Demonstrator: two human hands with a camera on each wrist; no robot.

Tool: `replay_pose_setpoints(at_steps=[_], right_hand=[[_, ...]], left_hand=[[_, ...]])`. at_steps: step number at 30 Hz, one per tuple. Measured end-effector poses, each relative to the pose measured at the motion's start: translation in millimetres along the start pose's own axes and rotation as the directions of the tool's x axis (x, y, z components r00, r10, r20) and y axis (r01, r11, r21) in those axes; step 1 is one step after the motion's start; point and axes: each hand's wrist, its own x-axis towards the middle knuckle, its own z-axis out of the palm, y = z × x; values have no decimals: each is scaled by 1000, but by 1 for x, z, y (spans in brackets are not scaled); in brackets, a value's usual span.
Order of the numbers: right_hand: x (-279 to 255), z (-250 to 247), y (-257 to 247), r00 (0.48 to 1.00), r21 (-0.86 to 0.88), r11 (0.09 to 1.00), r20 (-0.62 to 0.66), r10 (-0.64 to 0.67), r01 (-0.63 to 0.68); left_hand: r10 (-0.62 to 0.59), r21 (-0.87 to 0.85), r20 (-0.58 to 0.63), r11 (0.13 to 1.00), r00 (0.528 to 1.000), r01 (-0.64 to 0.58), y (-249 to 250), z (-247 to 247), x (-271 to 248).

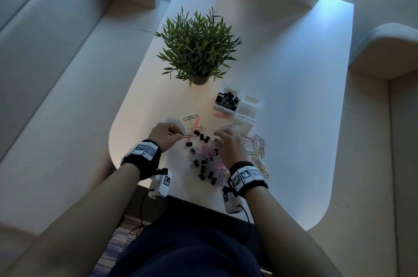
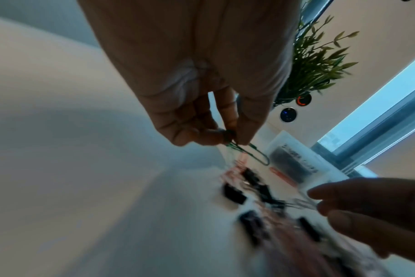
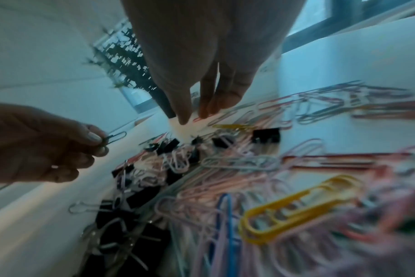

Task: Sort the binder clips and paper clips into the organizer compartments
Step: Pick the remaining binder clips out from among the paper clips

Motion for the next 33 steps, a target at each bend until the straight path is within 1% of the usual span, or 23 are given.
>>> replay_pose_setpoints(at_steps=[1, 2, 4, 6, 8, 9, 10, 12, 14, 15, 17, 19, 21, 22, 23, 25, 27, 30, 32, 33], right_hand=[[3, 3, -3, 1000, -23, 1000, 24, -11, 12], [6, 5, -4, 998, -49, 999, 51, -20, 23], [9, 6, -4, 994, -112, 993, 105, -27, 39], [10, 6, -1, 992, -145, 988, 119, -27, 45], [11, 6, 2, 996, -138, 990, 88, -10, 22], [11, 6, 4, 998, -125, 992, 65, 5, 3], [11, 6, 5, 998, -115, 993, 56, 23, -17], [11, 6, 7, 997, -114, 993, 63, 36, -28], [11, 4, 7, 997, -119, 993, 80, 23, -14], [11, 2, 7, 997, -98, 995, 81, 14, -6], [13, -1, 5, 997, -23, 1000, 74, -16, 18], [16, -1, -1, 996, 34, 999, 86, -36, 33], [20, 4, -7, 993, 56, 998, 107, -47, 41], [21, 6, -11, 991, 53, 998, 123, -50, 44], [23, 9, -14, 988, 46, 998, 148, -50, 44], [26, 13, -18, 978, 31, 997, 197, -75, 70], [27, 15, -20, 969, -4, 994, 224, -108, 112], [27, 14, -21, 970, -4, 992, 212, -122, 126], [26, 13, -19, 973, 29, 994, 201, -114, 110], [25, 12, -17, 974, 42, 994, 200, -107, 101]], left_hand=[[-4, 64, -33, 998, 999, 6, -3, -2, -1], [-8, 131, -41, 991, 999, 13, -5, -3, -1], [-12, 228, -7, 974, 1000, 13, -9, -2, -2], [7, 323, -10, 947, 1000, -3, -9, 3, -3], [127, 466, -66, 881, 990, -82, -4, 13, -5], [217, 515, -82, 845, 973, -145, 1, 19, -4], [303, 529, -71, 819, 950, -222, 10, 25, -3], [423, 509, 21, 776, 906, -374, 22, 36, 5], [458, 496, 128, 739, 880, -456, 31, 43, 14], [460, 513, 168, 714, 872, -476, 33, 46, 18], [433, 538, 227, 691, 872, -483, 36, 46, 23], [447, 506, 230, 704, 865, -498, 34, 45, 27], [473, 432, 213, 739, 855, -517, 33, 43, 29], [478, 392, 190, 764, 858, -513, 32, 40, 28], [461, 354, 160, 799, 873, -487, 32, 37, 27], [401, 253, 77, 877, 913, -407, 30, 31, 24], [332, 108, -11, 938, 943, -329, 30, 24, 19], [183, -98, -131, 976, 974, -196, 26, 13, 10], [79, -163, -182, 980, 980, -109, 17, 8, 6], [39, -165, -181, 984, 983, -69, 14, 6, 5]])
